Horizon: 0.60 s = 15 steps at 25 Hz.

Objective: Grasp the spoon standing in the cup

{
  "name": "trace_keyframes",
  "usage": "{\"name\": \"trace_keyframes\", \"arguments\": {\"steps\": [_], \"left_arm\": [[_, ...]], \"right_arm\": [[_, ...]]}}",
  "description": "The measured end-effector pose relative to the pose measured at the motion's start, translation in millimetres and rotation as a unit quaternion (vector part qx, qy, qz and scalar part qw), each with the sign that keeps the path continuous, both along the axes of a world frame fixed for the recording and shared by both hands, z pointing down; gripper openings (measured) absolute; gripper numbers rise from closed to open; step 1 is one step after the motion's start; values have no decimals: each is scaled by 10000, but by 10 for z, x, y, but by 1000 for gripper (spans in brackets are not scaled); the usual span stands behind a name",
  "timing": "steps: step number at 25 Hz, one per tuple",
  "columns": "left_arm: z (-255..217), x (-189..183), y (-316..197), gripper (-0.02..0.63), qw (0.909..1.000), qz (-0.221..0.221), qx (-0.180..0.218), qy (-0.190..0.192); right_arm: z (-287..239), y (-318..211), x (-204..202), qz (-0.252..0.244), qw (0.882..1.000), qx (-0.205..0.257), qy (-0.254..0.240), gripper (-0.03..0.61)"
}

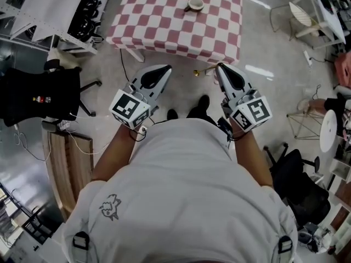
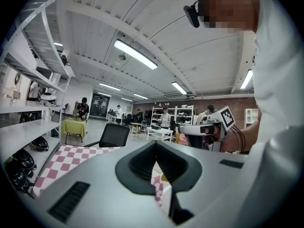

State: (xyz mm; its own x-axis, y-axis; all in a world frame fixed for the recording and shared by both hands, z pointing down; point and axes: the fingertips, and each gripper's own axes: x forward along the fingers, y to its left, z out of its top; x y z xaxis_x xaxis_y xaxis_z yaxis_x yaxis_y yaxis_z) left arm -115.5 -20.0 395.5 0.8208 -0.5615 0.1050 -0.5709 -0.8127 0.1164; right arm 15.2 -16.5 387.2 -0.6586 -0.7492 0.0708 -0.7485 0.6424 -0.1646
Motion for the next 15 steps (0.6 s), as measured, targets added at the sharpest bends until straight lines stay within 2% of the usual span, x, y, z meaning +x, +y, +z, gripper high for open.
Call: {"name": "trace_keyframes", "arguments": {"steps": [15], "left_arm": [[-2, -100, 156, 14, 9998, 177, 17, 32]], "right_arm": [[-43, 308, -141, 103, 9999, 50, 30, 33]]}}
